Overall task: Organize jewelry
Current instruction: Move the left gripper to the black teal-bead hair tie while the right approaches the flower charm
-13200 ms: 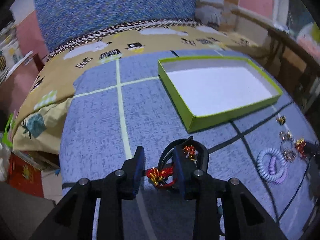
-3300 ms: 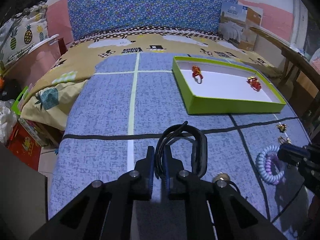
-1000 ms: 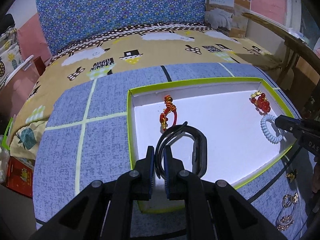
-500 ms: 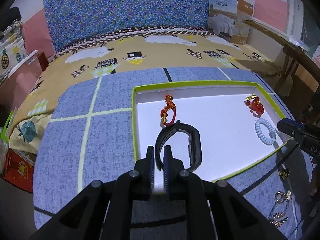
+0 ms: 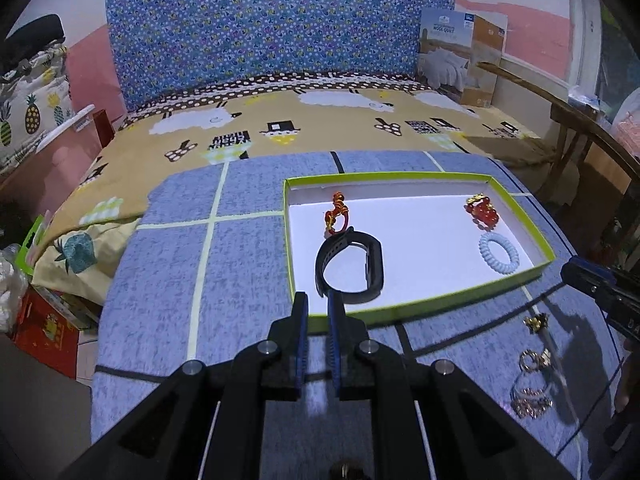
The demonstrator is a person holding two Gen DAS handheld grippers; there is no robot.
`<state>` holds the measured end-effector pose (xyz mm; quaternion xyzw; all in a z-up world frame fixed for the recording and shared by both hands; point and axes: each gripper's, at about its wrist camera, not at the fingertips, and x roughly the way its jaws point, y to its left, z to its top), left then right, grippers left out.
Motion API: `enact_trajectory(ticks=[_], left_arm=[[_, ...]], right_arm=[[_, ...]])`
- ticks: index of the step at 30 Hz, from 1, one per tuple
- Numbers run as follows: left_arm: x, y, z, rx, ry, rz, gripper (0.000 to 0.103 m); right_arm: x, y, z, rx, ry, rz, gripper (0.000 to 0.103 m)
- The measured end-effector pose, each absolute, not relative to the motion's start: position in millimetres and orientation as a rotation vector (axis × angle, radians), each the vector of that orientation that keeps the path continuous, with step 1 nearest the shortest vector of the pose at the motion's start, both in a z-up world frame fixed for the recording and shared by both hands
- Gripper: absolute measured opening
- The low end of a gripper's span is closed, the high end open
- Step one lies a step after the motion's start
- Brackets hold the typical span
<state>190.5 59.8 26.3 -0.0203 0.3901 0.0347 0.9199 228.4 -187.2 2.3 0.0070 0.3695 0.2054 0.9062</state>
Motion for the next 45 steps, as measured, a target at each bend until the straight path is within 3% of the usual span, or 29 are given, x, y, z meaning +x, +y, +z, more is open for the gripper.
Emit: enact_trajectory(ticks=[24,45], left_arm=[[102,26,47,0.045,0.678,0.035,0.011],[53,50,18,-0.050,0.723,-0.014,0.011]], right_arm=[[134,-191,8,0.007,0.729,0.493,0.027],[94,-190,-6,-0.043,0.748,0.513,0.027]])
